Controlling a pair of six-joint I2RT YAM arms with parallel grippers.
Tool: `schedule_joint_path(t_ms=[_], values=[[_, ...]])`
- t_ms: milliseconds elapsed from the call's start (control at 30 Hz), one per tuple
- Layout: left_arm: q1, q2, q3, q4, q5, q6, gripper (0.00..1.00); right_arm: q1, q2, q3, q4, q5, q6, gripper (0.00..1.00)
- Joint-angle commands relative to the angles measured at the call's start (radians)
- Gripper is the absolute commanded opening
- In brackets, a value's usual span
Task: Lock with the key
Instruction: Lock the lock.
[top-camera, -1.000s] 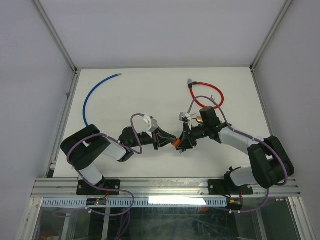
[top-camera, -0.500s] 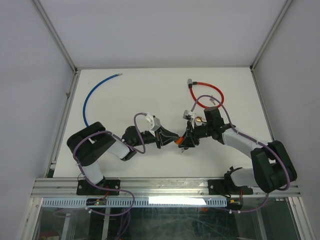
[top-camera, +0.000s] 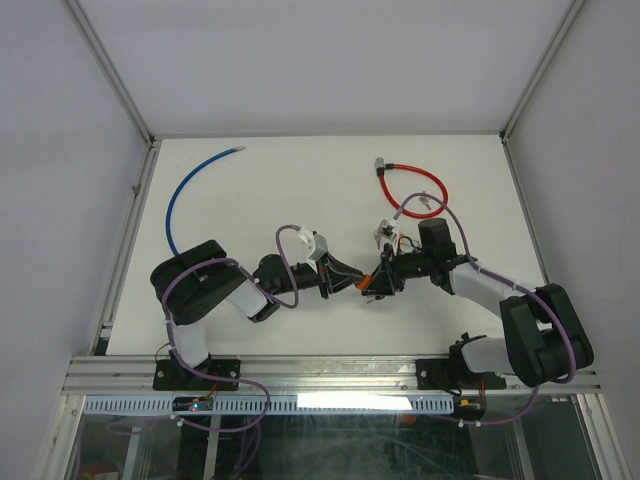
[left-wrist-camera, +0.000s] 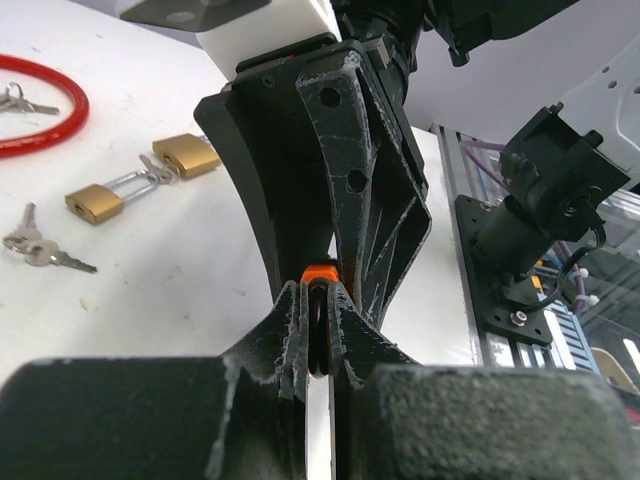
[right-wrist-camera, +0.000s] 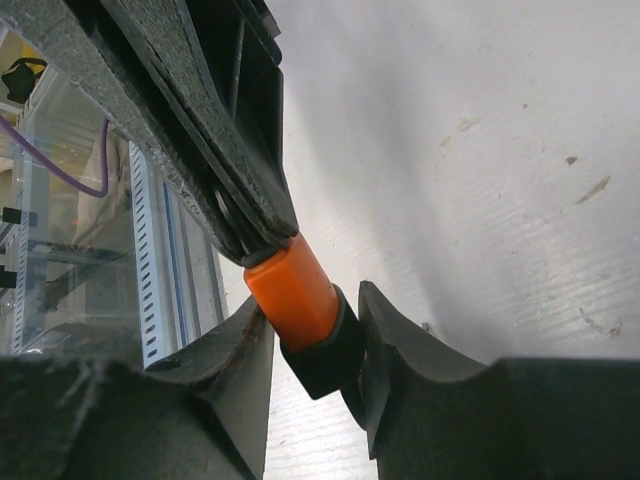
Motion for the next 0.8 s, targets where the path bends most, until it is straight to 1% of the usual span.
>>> schedule_joint_path(t_ms=[0, 67, 167, 233, 300, 367, 467, 600, 633, 667, 767], values=[[-0.215, 0.131, -0.059, -0.108, 0.388, -0.108, 0.0, 0.01, -0.12, 0.152, 0.552, -0.141, 0.136, 0.0], [-0.214, 0.138, -0.063, -0.084, 0.397, -0.12, 0.0, 0.028, -0.128, 0.15, 0.522, -0.136, 0.088, 0.0], [-0.213, 0.167, -0.04, -0.033, 0.436, -0.161, 0.0, 0.067, -0.142, 0.161, 0.427, -0.133, 0.015, 0.0], [-0.211, 0.202, -0.035, 0.064, 0.47, -0.219, 0.0, 0.076, -0.163, 0.162, 0.421, -0.135, 0.004, 0.0], [-0.212, 0.254, -0.022, 0.202, 0.51, -0.311, 0.0, 0.078, -0.174, 0.169, 0.39, -0.132, -0.001, 0.0], [-0.215, 0.288, -0.009, 0.268, 0.527, -0.355, 0.0, 0.08, -0.176, 0.174, 0.369, -0.132, -0.001, 0.0], [-0.22, 0.278, 0.0, 0.269, 0.516, -0.348, 0.0, 0.087, -0.168, 0.177, 0.345, -0.132, -0.001, 0.0], [-0.251, 0.285, 0.044, 0.27, 0.501, -0.345, 0.0, 0.095, -0.163, 0.175, 0.37, -0.132, -0.001, 0.0], [-0.256, 0.294, 0.051, 0.27, 0.484, -0.34, 0.0, 0.096, -0.153, 0.171, 0.363, -0.106, -0.045, 0.0], [-0.255, 0.299, 0.053, 0.27, 0.465, -0.336, 0.0, 0.098, -0.14, 0.171, 0.349, -0.085, -0.075, 0.0], [-0.22, 0.264, 0.01, 0.27, 0.382, -0.297, 0.0, 0.111, -0.102, 0.197, 0.215, -0.085, -0.075, 0.0]])
